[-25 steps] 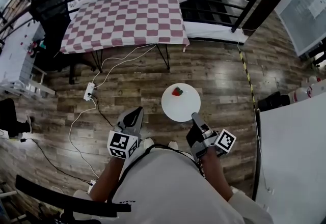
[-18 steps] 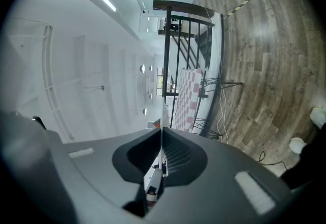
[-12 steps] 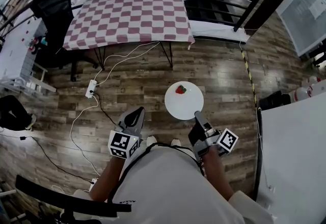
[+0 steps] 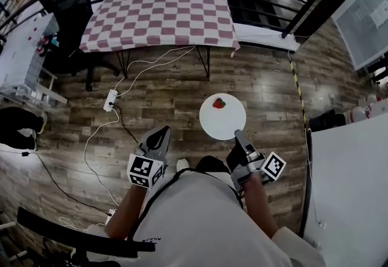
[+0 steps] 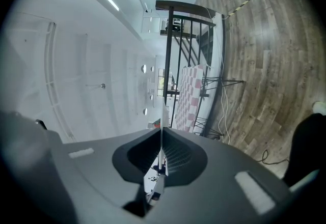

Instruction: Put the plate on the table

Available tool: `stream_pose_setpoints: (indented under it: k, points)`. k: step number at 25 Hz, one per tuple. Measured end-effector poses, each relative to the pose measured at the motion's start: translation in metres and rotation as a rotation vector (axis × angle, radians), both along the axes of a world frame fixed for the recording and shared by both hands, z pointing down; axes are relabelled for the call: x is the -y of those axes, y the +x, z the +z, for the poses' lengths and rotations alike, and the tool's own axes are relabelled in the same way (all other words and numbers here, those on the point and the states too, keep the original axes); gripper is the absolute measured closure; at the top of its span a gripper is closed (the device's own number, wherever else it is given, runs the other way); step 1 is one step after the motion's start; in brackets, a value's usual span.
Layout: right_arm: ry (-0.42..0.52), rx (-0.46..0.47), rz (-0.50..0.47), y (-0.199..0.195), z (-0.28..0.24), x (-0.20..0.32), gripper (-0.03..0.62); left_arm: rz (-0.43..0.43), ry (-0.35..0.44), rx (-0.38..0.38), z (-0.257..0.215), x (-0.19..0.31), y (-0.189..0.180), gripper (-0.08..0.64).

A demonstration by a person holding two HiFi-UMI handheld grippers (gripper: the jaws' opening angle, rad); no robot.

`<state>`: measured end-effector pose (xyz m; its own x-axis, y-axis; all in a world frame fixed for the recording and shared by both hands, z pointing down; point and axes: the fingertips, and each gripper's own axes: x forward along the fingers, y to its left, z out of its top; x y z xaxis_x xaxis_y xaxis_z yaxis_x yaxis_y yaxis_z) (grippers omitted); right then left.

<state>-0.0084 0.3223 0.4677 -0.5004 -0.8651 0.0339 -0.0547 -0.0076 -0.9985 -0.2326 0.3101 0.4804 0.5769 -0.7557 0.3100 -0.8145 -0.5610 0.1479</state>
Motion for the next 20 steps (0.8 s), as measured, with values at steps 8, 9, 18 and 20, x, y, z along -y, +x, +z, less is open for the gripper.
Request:
stream_pose_setpoints:
  k: [8, 9, 18, 20]
  points:
    - [0.003, -0.009, -0.009, -0.021, -0.005, 0.006, 0.574, -0.015, -0.006, -0.008, 0.003, 0.003, -0.025, 0.555]
    - [0.002, -0.01, -0.008, -0.023, -0.006, 0.008, 0.574, -0.015, -0.007, -0.009, 0.003, 0.004, -0.027, 0.555]
    - [0.003, -0.02, 0.013, -0.03, -0.007, 0.015, 0.574, -0.015, -0.02, -0.027, 0.013, 0.012, -0.039, 0.555]
    - [0.007, -0.024, 0.015, -0.029, -0.008, 0.019, 0.574, -0.012, -0.019, -0.03, 0.013, 0.015, -0.038, 0.555]
